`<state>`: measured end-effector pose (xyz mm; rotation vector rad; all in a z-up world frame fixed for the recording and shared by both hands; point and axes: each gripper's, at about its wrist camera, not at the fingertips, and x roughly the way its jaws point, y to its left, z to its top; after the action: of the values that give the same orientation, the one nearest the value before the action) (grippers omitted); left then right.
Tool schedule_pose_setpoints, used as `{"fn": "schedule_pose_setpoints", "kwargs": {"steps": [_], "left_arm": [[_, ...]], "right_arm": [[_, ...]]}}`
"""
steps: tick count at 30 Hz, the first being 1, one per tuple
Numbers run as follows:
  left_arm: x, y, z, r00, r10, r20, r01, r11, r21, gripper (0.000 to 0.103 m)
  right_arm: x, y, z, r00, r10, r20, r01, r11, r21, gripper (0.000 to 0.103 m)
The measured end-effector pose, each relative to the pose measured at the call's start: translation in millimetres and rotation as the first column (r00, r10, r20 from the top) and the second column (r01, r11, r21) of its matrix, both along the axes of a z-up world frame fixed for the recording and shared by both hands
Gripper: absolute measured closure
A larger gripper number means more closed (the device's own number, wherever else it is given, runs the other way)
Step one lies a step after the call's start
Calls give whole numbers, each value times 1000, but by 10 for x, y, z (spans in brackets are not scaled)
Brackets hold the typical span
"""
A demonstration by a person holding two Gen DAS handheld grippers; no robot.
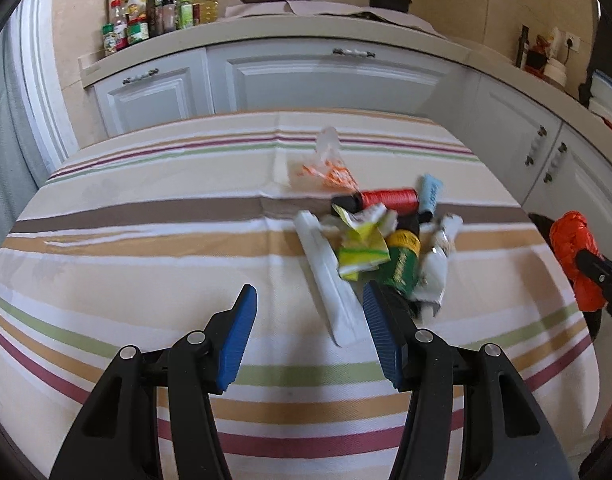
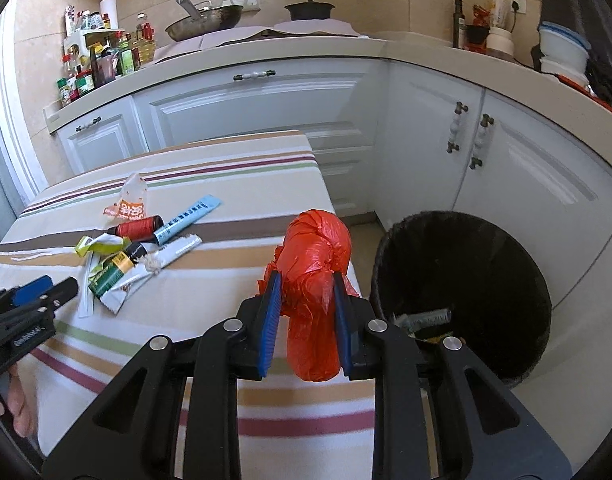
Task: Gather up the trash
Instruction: 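Hold the red bag in the right gripper while the left grasps a white tube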
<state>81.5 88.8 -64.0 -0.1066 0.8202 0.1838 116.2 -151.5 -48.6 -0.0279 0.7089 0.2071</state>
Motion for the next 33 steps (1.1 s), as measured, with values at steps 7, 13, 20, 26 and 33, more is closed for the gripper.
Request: {"fn": "schedule_pose_setpoints", "kwargs": {"steps": [7,13,20,26,33], "left_arm": [[59,30,-128,999,8,-42,-10,1000,-26,48],[12,54,-128,999,-11,-34,10,1000,-13,65],[-3,35,-116,999,-24,-21,23,999,-35,67],[67,-7,-124,999,-15,-31,14,999,-31,55],[48,10,-130,999,-24,-33,24,1000,0,81]], "right_arm": [[-65,-74,-1,1000,-7,1,7,1000,11,79],[-70,-61,-5,1000,-2,4,2,1000,16,79],[-95,-36,-4,1000,4,5,-4,1000,11,79],[-93,-35,0,1000,4,2,-4,1000,14,79],[-96,-34,4,1000,5,2,-5,1000,17,79]]}}
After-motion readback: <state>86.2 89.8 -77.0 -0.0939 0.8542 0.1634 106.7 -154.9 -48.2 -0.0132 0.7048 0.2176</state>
